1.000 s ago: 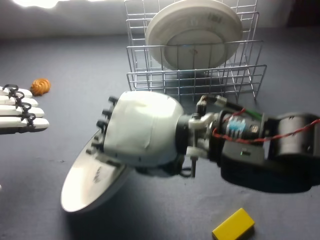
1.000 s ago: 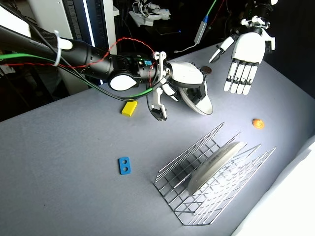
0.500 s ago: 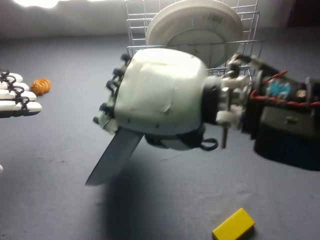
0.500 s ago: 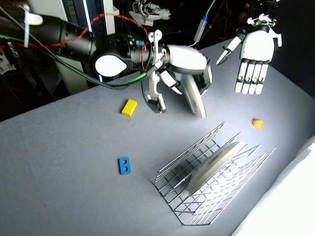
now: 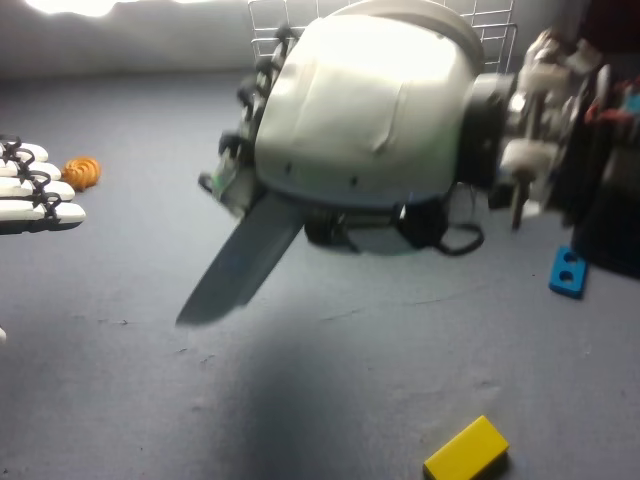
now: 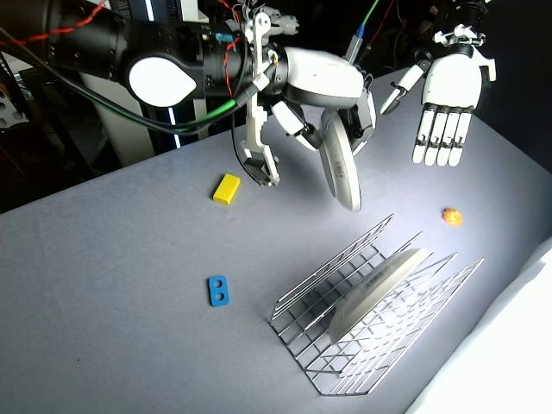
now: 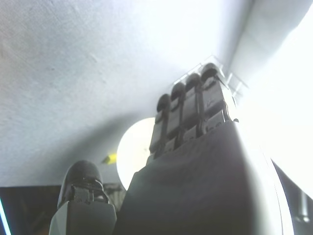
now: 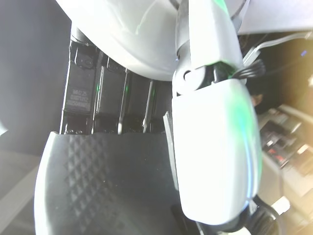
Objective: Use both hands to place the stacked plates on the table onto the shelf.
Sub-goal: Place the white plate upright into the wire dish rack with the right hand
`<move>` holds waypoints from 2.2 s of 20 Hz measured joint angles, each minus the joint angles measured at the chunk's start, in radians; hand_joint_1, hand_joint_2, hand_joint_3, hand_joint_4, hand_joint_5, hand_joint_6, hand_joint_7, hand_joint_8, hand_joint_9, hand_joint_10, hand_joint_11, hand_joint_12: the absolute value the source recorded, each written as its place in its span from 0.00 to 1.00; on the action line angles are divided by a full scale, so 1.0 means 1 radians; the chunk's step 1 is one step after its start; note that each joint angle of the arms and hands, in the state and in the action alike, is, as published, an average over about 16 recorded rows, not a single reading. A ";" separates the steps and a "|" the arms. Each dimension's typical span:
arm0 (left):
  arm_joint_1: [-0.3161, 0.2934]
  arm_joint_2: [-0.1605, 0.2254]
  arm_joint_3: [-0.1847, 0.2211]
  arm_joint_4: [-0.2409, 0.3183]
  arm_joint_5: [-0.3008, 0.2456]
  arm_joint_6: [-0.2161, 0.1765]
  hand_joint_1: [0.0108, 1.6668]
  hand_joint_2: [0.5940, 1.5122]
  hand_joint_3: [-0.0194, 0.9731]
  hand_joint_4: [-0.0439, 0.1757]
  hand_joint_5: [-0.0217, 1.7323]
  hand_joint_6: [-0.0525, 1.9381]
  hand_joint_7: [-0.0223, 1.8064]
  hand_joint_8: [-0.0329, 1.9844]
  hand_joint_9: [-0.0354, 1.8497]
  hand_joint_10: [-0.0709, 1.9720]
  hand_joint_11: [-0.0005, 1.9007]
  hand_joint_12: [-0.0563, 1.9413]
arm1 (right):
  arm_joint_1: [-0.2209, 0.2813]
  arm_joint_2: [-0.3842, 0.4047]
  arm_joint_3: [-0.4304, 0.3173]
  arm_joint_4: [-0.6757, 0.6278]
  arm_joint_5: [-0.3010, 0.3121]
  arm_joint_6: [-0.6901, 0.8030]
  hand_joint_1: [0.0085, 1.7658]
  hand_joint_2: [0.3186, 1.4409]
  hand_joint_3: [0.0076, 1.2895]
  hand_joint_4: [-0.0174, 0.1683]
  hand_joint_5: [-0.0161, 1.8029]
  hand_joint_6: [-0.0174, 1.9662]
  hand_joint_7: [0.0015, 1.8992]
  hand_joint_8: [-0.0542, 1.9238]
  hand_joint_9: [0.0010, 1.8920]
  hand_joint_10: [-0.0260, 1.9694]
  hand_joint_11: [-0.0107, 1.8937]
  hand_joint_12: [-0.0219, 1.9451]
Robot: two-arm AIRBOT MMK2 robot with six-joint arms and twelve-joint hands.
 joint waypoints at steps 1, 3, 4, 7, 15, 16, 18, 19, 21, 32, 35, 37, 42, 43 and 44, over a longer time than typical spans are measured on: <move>-0.001 0.000 0.000 0.005 -0.003 0.000 0.00 0.57 0.03 0.20 0.05 0.03 0.05 0.02 0.03 0.04 0.01 0.03 | 0.009 0.009 -0.004 0.001 -0.002 0.005 0.77 0.56 0.01 0.10 0.53 0.47 0.56 0.47 0.58 0.47 0.49 0.54; -0.004 0.000 0.001 0.018 -0.013 0.001 0.00 0.57 0.03 0.20 0.05 0.03 0.05 0.02 0.03 0.04 0.01 0.03 | 0.028 0.025 -0.010 0.003 -0.005 0.014 0.77 0.56 0.01 0.10 0.53 0.47 0.56 0.47 0.58 0.47 0.49 0.54; -0.006 0.000 0.001 0.027 -0.019 0.001 0.00 0.57 0.03 0.20 0.05 0.03 0.04 0.02 0.03 0.04 0.01 0.03 | 0.037 0.032 -0.012 0.005 -0.006 0.018 0.77 0.56 0.01 0.10 0.53 0.47 0.56 0.47 0.58 0.47 0.49 0.54; -0.012 -0.002 0.005 0.058 -0.047 0.001 0.00 0.57 0.03 0.20 0.05 0.03 0.04 0.02 0.03 0.04 0.01 0.03 | 0.065 0.048 -0.014 0.017 -0.009 0.029 0.77 0.56 0.01 0.10 0.53 0.47 0.56 0.47 0.58 0.47 0.50 0.54; -0.045 -0.011 0.015 0.177 -0.178 -0.006 0.00 0.57 0.03 0.20 0.05 0.03 0.04 0.02 0.03 0.04 0.01 0.03 | 0.132 0.066 0.018 0.130 -0.039 0.107 0.77 0.56 0.01 0.10 0.53 0.47 0.55 0.47 0.58 0.47 0.50 0.54; -0.052 -0.012 0.014 0.196 -0.198 -0.008 0.00 0.57 0.03 0.20 0.05 0.03 0.04 0.02 0.03 0.04 0.01 0.03 | 0.140 0.067 0.025 0.154 -0.045 0.120 0.77 0.56 0.01 0.10 0.53 0.47 0.55 0.47 0.58 0.47 0.50 0.54; -0.070 -0.012 0.009 0.237 -0.241 -0.013 0.00 0.57 0.03 0.20 0.04 0.03 0.04 0.02 0.03 0.04 0.01 0.03 | 0.155 0.069 0.040 0.206 -0.057 0.147 0.77 0.56 0.01 0.09 0.53 0.47 0.55 0.47 0.58 0.47 0.50 0.54; -0.080 -0.012 0.005 0.257 -0.262 -0.016 0.00 0.57 0.03 0.20 0.05 0.03 0.04 0.02 0.03 0.04 0.01 0.03 | 0.162 0.069 0.049 0.234 -0.063 0.160 0.77 0.56 0.01 0.09 0.53 0.47 0.55 0.47 0.58 0.47 0.50 0.54; -0.102 -0.012 -0.004 0.296 -0.305 -0.024 0.00 0.57 0.03 0.20 0.05 0.03 0.04 0.02 0.03 0.04 0.01 0.03 | 0.176 0.070 0.067 0.288 -0.077 0.188 0.77 0.56 0.00 0.08 0.52 0.47 0.55 0.47 0.58 0.47 0.50 0.54; -0.292 -0.009 -0.053 0.498 -0.482 -0.142 0.00 0.57 0.03 0.20 0.04 0.03 0.04 0.02 0.03 0.04 0.01 0.03 | 0.214 0.067 0.177 0.569 -0.162 0.244 0.78 0.56 0.01 0.05 0.52 0.46 0.56 0.47 0.57 0.48 0.51 0.55; -0.393 -0.015 -0.053 0.587 -0.517 -0.216 0.00 0.57 0.03 0.20 0.05 0.03 0.04 0.02 0.03 0.04 0.01 0.03 | 0.216 0.064 0.202 0.622 -0.183 0.244 0.78 0.57 0.01 0.05 0.52 0.46 0.56 0.47 0.57 0.48 0.50 0.56; -0.473 -0.019 -0.048 0.656 -0.538 -0.270 0.00 0.57 0.03 0.20 0.04 0.03 0.04 0.02 0.03 0.04 0.01 0.03 | 0.216 0.062 0.218 0.658 -0.195 0.244 0.78 0.57 0.01 0.05 0.52 0.46 0.56 0.47 0.57 0.48 0.50 0.56; -0.648 -0.027 -0.036 0.810 -0.582 -0.409 0.00 0.57 0.03 0.20 0.04 0.03 0.04 0.02 0.03 0.04 0.01 0.03 | 0.215 0.054 0.247 0.730 -0.215 0.244 0.78 0.57 0.01 0.05 0.52 0.46 0.56 0.47 0.56 0.48 0.50 0.56; -0.675 -0.028 -0.035 0.837 -0.589 -0.434 0.00 0.57 0.03 0.20 0.04 0.03 0.04 0.02 0.03 0.04 0.01 0.03 | 0.215 0.053 0.250 0.742 -0.216 0.244 0.78 0.58 0.01 0.05 0.52 0.46 0.56 0.47 0.56 0.48 0.50 0.56; -0.698 -0.027 -0.035 0.860 -0.594 -0.456 0.00 0.57 0.03 0.20 0.04 0.03 0.04 0.02 0.03 0.04 0.01 0.03 | 0.214 0.051 0.254 0.754 -0.217 0.244 0.78 0.58 0.01 0.05 0.52 0.46 0.56 0.47 0.56 0.48 0.50 0.56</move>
